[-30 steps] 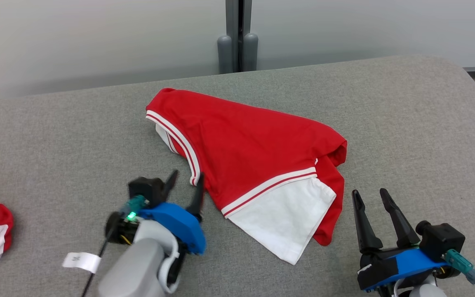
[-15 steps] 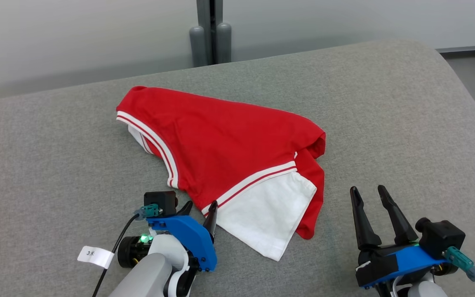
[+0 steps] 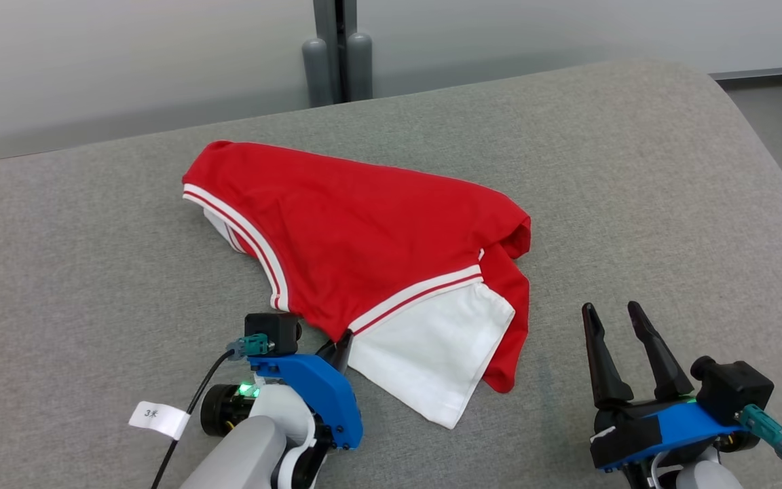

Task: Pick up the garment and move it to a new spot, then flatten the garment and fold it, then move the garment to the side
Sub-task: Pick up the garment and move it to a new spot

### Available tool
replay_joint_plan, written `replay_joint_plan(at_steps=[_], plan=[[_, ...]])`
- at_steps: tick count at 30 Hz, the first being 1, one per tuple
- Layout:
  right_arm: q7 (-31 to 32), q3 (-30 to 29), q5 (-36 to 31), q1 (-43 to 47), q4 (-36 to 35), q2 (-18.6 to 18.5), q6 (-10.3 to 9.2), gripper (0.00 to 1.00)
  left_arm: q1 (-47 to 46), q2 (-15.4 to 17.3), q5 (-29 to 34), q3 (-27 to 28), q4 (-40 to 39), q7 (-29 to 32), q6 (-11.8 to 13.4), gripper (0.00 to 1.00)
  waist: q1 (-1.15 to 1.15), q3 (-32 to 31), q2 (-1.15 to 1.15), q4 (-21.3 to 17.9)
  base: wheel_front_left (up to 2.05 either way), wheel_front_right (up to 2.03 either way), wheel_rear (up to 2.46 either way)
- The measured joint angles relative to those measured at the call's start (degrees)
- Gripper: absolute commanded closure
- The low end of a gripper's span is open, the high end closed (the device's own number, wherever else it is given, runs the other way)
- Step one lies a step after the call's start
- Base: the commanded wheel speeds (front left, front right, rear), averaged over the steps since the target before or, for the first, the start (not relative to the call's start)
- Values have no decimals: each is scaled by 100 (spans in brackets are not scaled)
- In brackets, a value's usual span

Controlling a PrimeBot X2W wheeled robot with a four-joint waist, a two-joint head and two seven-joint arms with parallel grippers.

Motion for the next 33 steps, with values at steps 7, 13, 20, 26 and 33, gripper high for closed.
replay_joint_plan(at_steps=[7, 13, 20, 26, 33], plan=[[0, -104, -3, 44, -9, 0, 0, 0, 115, 328, -16, 160, -382, -86, 123, 100, 0, -114, 0, 265, 0, 0, 0], [-1, -141, -31, 43, 13, 0, 0, 0, 560, 765, -234, 471, -1178, -9, 399, 100, 0, -177, 0, 535, 0, 0, 0], [-1, -169, -60, 41, 81, 1, 0, 0, 1171, 1199, -372, 580, -2532, 212, 626, 100, 0, -216, 0, 747, 0, 0, 0], [0, -214, -103, 47, 123, 1, 0, 0, 1619, 1370, -565, 516, -3997, 530, 706, 100, 0, -291, 0, 914, 0, 0, 0], [0, -153, -109, 48, 163, 1, 0, 0, 1911, 1728, -659, 545, -5175, 917, 938, 100, 0, -356, 0, 999, 0, 0, 0]])
